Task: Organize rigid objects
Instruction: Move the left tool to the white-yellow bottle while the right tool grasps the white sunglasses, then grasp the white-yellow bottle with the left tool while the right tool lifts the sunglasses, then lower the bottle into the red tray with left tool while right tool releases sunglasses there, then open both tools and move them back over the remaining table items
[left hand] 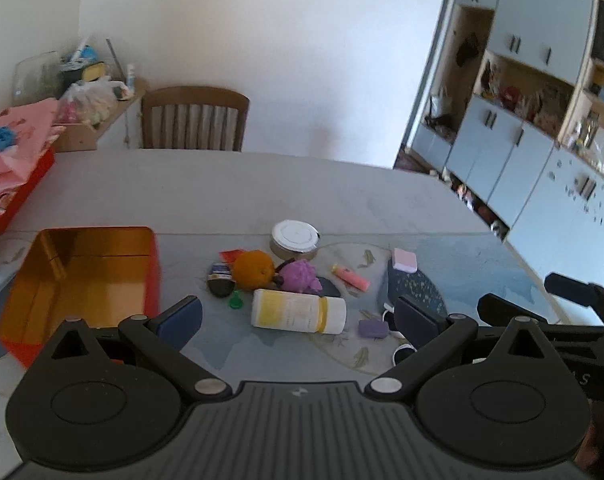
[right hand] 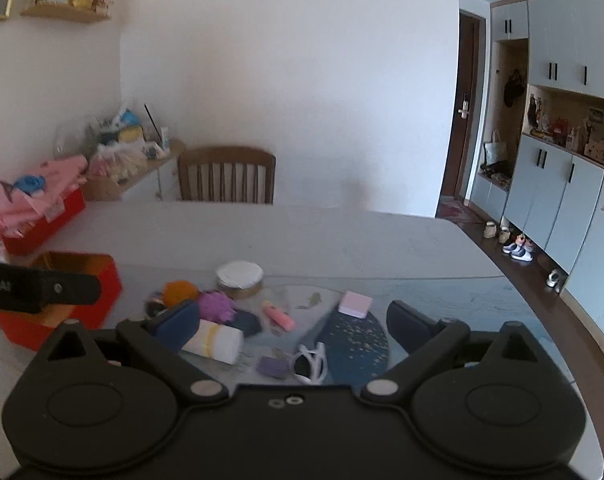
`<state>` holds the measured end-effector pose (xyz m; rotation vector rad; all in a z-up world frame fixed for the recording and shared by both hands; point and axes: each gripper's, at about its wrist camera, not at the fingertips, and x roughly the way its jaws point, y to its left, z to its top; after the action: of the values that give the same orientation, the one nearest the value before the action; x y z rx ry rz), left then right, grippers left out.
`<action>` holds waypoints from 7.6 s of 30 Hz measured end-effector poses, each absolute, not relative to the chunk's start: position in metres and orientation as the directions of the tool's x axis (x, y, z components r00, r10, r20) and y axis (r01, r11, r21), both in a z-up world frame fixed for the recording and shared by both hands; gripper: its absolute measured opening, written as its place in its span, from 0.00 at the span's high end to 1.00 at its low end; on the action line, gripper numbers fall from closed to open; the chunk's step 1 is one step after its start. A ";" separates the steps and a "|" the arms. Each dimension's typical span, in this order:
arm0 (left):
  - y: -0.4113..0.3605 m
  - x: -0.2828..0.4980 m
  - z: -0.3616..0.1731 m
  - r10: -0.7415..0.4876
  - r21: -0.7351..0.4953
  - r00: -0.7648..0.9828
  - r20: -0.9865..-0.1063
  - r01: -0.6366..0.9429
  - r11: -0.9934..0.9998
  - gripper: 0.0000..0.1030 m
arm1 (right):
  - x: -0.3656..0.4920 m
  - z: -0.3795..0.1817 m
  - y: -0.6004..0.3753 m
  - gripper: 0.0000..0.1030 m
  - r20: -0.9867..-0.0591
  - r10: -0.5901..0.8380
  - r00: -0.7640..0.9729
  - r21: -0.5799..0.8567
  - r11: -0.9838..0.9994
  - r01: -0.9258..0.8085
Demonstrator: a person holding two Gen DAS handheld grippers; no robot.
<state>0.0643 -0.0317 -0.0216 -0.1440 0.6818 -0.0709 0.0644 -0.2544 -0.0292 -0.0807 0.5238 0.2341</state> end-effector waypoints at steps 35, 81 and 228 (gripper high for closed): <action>-0.041 0.231 -0.126 0.003 -0.164 0.476 -0.879 -0.309 0.937 0.01 | 0.189 -0.131 -0.259 0.56 -0.816 0.333 0.472 0.019 0.832 -0.554; -0.029 0.182 -0.148 -0.098 -0.258 0.460 -0.883 -0.300 0.919 0.55 | 0.193 -0.123 -0.269 0.96 -0.795 0.402 0.454 0.138 0.849 -0.511; 0.026 0.187 -0.056 -0.091 -0.188 0.700 -0.708 -0.063 0.980 0.18 | 0.206 -0.056 -0.291 0.00 -0.655 0.379 0.654 0.225 0.924 -0.310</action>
<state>0.1871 0.0256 -0.0561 -0.2044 0.7963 -0.0154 0.2062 -0.2913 -0.0557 0.0963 0.7638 0.3917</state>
